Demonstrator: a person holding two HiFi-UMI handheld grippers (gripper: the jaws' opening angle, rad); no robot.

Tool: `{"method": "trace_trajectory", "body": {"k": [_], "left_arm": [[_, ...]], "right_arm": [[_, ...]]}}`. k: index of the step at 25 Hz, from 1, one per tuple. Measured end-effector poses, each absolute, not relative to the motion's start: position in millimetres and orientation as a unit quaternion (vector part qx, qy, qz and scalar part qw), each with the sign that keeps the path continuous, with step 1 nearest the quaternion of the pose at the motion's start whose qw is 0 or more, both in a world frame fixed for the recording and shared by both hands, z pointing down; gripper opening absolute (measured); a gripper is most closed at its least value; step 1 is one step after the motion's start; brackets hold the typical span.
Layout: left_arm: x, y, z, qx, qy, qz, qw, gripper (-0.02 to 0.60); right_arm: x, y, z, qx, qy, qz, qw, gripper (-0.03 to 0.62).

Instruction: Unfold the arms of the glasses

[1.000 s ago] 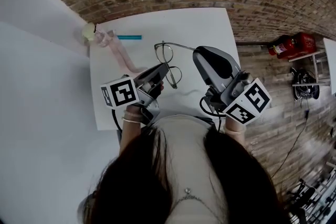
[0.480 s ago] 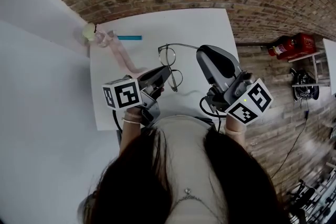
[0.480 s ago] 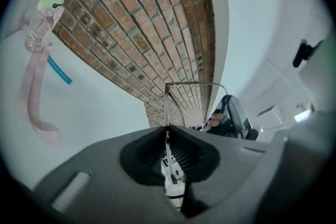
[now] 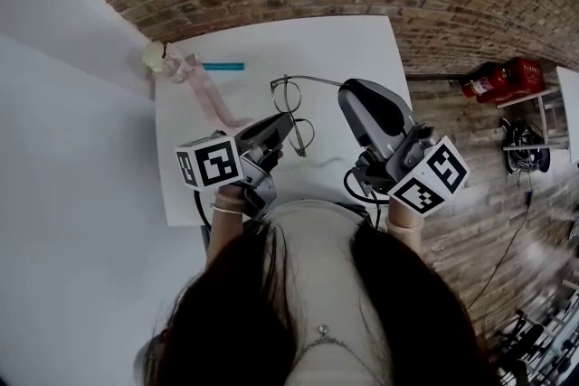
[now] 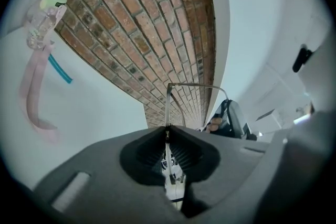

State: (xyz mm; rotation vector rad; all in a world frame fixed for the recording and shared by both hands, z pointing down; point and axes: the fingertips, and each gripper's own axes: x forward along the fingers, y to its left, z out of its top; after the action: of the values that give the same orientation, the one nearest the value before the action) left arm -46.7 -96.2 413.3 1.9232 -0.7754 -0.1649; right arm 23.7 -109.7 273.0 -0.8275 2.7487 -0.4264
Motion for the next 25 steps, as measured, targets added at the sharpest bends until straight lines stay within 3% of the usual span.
{"method": "trace_trajectory", "body": {"k": [16, 25], "left_arm": [[-54.4, -101.7, 406.1, 0.783, -0.326, -0.111, 0.518, 0.022], [-64.7, -106.9, 402.7, 0.777, -0.346, -0.129, 0.510, 0.021]], "right_arm": [[29.4, -108.8, 268.8, -0.288, 0.936, -0.149, 0.137, 0.060], [22.2, -110.1, 288.6, -0.290, 0.937, -0.164, 0.105, 0.060]]}}
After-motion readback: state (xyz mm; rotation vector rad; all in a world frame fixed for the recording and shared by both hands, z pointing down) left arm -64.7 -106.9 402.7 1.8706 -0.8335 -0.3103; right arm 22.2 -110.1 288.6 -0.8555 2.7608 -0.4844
